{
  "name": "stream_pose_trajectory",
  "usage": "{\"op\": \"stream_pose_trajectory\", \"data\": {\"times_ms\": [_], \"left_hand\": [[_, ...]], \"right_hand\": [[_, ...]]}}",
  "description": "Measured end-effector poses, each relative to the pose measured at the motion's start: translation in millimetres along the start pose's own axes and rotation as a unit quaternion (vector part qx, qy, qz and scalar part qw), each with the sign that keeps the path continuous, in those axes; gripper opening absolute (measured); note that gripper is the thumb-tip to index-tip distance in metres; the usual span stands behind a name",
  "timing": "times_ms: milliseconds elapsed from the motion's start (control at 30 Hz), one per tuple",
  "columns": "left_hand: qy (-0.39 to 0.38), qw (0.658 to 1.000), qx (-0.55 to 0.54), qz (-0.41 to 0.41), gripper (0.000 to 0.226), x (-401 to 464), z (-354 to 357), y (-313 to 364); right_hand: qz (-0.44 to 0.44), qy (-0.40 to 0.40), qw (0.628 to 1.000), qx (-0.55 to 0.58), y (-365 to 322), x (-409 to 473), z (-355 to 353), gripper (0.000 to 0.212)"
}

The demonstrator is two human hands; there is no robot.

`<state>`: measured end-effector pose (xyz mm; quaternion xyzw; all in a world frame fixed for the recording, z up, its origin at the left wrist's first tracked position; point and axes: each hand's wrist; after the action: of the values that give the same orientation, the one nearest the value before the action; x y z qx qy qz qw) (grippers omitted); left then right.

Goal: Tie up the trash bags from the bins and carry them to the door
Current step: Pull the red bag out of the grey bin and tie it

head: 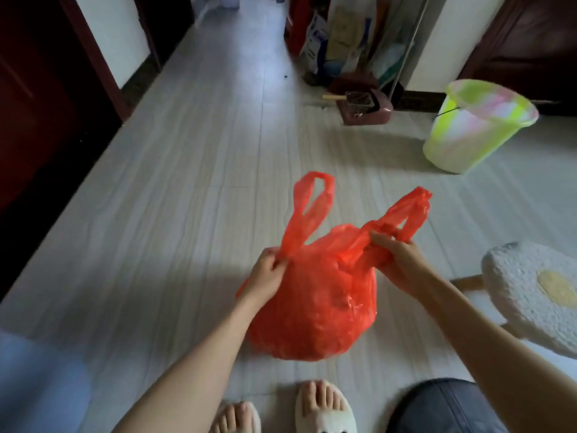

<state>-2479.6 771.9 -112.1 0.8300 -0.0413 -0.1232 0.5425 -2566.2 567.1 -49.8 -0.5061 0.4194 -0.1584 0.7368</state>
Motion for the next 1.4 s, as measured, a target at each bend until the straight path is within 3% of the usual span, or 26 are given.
{"op": "stream_pose_trajectory", "data": {"times_ms": [100,167,200,300,433,467,567,600,767,867,933,1067,1167,1233,1333,1400], "left_hand": [[0.053,0.984,-0.105,-0.132,0.026,9.9,6.1,-10.4],[0.087,0.969,-0.135,-0.187,0.054,16.6,16.0,-13.6],[0.098,0.964,-0.146,-0.198,0.058,18.2,20.6,-7.5],[0.14,0.957,-0.144,-0.209,0.04,24.0,28.3,4.7],[0.173,0.946,-0.159,-0.224,0.039,30.1,39.8,14.7],[0.177,0.94,-0.174,-0.236,0.038,31.5,41.1,15.3],[0.186,0.928,-0.21,-0.245,0.035,31.1,45.6,17.4],[0.193,0.925,-0.214,-0.246,0.035,30.8,45.3,18.7],[0.199,0.921,-0.219,-0.255,0.036,22.8,44.7,18.0],[0.188,0.93,-0.203,-0.241,0.035,20.0,45.6,20.6],[0.178,0.936,-0.2,-0.229,0.035,19.4,45.0,21.4],[0.156,0.948,-0.184,-0.209,0.038,18.5,36.4,13.0],[0.151,0.956,-0.166,-0.19,0.053,21.1,29.3,0.3],[0.153,0.961,-0.145,-0.178,0.063,20.7,24.3,-3.3],[0.15,0.973,-0.116,-0.133,0.027,12.0,16.4,5.3],[0.16,0.973,-0.128,-0.11,0.026,7.1,13.7,5.4]], "right_hand": [[-0.028,0.061,0.997,-0.025,-5.6,11.3,-34.7,0.013],[-0.045,0.055,0.997,-0.04,-6.5,14.9,-51.2,0.008],[-0.053,0.046,0.997,-0.042,-5.6,17.7,-60.0,0.021],[-0.101,-0.021,0.99,-0.096,1.2,13.7,-79.7,0.052],[-0.132,-0.078,0.951,-0.267,35.3,4.5,-105.1,0.088],[-0.147,-0.072,0.944,-0.286,42.3,4.5,-107.0,0.085],[-0.179,0.043,0.96,-0.211,50.7,6.5,-111.7,0.032],[-0.182,0.074,0.964,-0.179,51.2,8.4,-112.5,0.026],[-0.159,-0.072,0.938,-0.301,78.8,5.5,-103.4,0.074],[-0.208,-0.066,0.929,-0.3,82.4,14.8,-79.5,0.099],[-0.221,-0.024,0.934,-0.281,72.7,21.2,-61.3,0.084],[-0.185,-0.003,0.925,-0.331,59.5,29.3,-42.6,0.02],[-0.15,0.026,0.957,-0.245,55.5,29.3,-45.2,0.024],[-0.135,0.044,0.976,-0.164,52.8,25.6,-46.1,0.014],[-0.106,0.079,0.988,-0.084,59.4,21.0,-46.1,0.008],[-0.097,0.119,0.986,-0.07,65.7,22.1,-45.6,0.01]]}}
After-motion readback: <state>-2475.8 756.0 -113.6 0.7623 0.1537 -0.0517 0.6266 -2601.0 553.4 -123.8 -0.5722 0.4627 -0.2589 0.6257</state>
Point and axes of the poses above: each hand's wrist, its own x-axis towards the middle knuckle, its own z-axis out of the palm, y = z × x, and after that the axes turned 14 degrees about y, right-handed
